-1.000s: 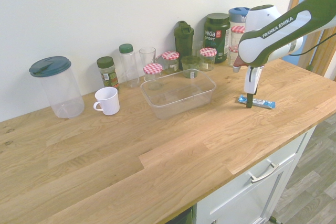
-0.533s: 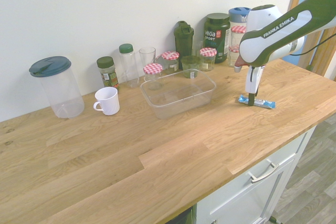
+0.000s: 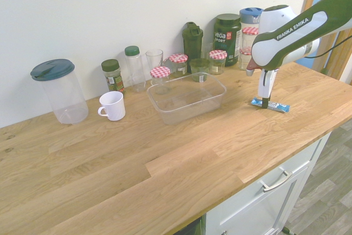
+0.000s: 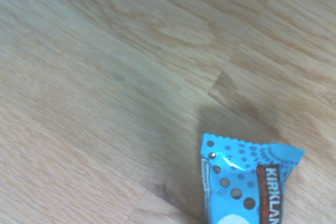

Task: Put the protein bar into the container

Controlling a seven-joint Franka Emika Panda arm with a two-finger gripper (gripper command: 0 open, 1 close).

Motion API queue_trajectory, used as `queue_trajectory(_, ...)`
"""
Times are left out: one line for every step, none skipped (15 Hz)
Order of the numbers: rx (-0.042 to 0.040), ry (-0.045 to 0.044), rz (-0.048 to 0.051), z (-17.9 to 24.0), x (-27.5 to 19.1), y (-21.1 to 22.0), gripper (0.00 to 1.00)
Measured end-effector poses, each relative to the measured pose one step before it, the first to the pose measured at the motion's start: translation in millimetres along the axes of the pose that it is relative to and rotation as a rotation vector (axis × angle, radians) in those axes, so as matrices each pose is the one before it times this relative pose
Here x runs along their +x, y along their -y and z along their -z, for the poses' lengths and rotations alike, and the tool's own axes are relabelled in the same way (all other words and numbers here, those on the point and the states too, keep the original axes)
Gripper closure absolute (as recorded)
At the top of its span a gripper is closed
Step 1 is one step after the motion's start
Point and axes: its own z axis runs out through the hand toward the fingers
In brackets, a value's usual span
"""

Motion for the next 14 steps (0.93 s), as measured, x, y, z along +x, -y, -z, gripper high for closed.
queue_trajectory(0.00039, -0.00387, -0.00713, 1.17, 0.16, 0.74, 1.0)
queue_trajectory(0.00128, -0.00701, -0.00585, 3.35, 0.01, 1.41, 1.0)
queue_trajectory(0.00593, -0.0133, -0.00482, 7.89, -0.19, 2.36, 1.0)
queue_trajectory(0.00855, -0.01995, -0.00266, 14.55, -1.01, 6.64, 1.0)
queue_trajectory(0.01106, -0.02045, -0.00277, 19.02, -2.4, 8.49, 1.0)
queue_trajectory(0.01469, -0.01685, 0.00308, 21.75, -3.88, 10.06, 1.0)
queue_trajectory(0.01118, -0.01715, 0.00325, 21.82, -4.53, 11.03, 1.0)
queue_trajectory(0.00634, -0.01451, -0.00219, 19.88, -4.4, 10.27, 1.0)
queue_trajectory(0.00493, -0.01428, -0.00304, 17.06, -1.91, 10.33, 1.0)
queue_trajectory(0.00296, -0.01305, -0.00309, 12.6, 2.28, 10.54, 1.0)
queue_trajectory(0.00028, -0.00612, -0.00253, 8.96, 2.95, 8.69, 1.0)
queue_trajectory(-0.00248, -0.00387, -0.00088, 5.33, 3.76, 8.36, 1.0)
queue_trajectory(-0.00442, -0.00435, 0.00189, 2.91, 3.61, 8.55, 1.0)
queue_trajectory(-0.00611, -0.00178, 0.002, 2.41, 4.2, 9.27, 1.0)
